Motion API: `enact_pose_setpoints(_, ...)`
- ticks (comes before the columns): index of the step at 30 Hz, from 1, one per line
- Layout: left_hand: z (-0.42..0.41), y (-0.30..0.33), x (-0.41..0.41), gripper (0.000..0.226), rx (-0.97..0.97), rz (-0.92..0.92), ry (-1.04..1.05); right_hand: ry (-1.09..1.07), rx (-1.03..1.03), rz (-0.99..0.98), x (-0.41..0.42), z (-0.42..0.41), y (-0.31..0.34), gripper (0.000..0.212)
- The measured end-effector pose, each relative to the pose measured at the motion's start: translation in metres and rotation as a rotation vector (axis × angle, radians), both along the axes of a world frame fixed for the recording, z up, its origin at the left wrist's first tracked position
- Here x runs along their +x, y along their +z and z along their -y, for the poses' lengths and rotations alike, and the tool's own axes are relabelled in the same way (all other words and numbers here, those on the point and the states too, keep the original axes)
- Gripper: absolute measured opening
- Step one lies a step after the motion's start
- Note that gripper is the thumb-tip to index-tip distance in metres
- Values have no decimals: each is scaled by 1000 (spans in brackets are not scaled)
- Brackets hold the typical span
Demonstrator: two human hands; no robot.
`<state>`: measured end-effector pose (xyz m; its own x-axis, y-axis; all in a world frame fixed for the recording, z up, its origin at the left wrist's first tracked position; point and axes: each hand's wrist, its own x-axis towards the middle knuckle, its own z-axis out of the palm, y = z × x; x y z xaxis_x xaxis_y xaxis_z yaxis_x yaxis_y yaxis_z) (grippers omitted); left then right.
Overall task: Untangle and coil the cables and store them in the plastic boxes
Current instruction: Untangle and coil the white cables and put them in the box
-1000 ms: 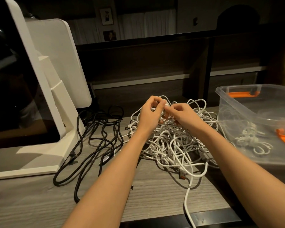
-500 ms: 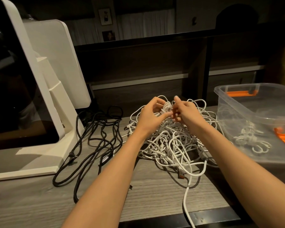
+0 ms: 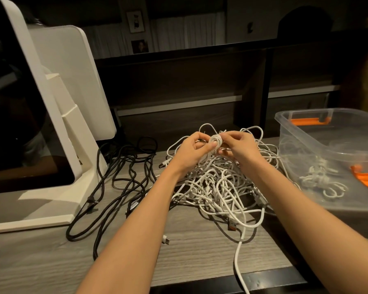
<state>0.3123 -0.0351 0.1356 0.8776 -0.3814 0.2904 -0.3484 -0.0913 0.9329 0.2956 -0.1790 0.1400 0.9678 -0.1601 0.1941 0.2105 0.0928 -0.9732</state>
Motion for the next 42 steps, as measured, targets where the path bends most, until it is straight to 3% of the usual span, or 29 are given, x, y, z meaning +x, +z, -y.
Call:
enact_pose_setpoints(4, 0, 2, -1, 15, 32, 14, -53, -260, -127, 69, 6, -4, -3, 14)
enact_pose_setpoints(9, 2, 6, -3, 19, 75, 34, -108, -377, -198, 105, 7, -5, -4, 13)
enact_pose_setpoints(13, 3, 6, -3, 19, 112, 73, -43, -391, -175, 114, 7, -3, -5, 14)
enact_pose_setpoints(17, 5, 5, -5, 8, 57, 99, 89, -270, -83, 125, 1, -3, -3, 11)
enact_pose_setpoints(23, 11, 12, -16, 18, 57, 63, 158, -153, -165, 150, -16, 2, -5, 23)
enact_pose_setpoints(30, 31, 40, -32, 48, -71, -78, 231, -298, -312, 149, -27, 21, 28, 14)
enact_pose_setpoints(42, 110, 82, -64, 35, 114, 140, 50, -552, -489, 62, -64, 99, 86, 6)
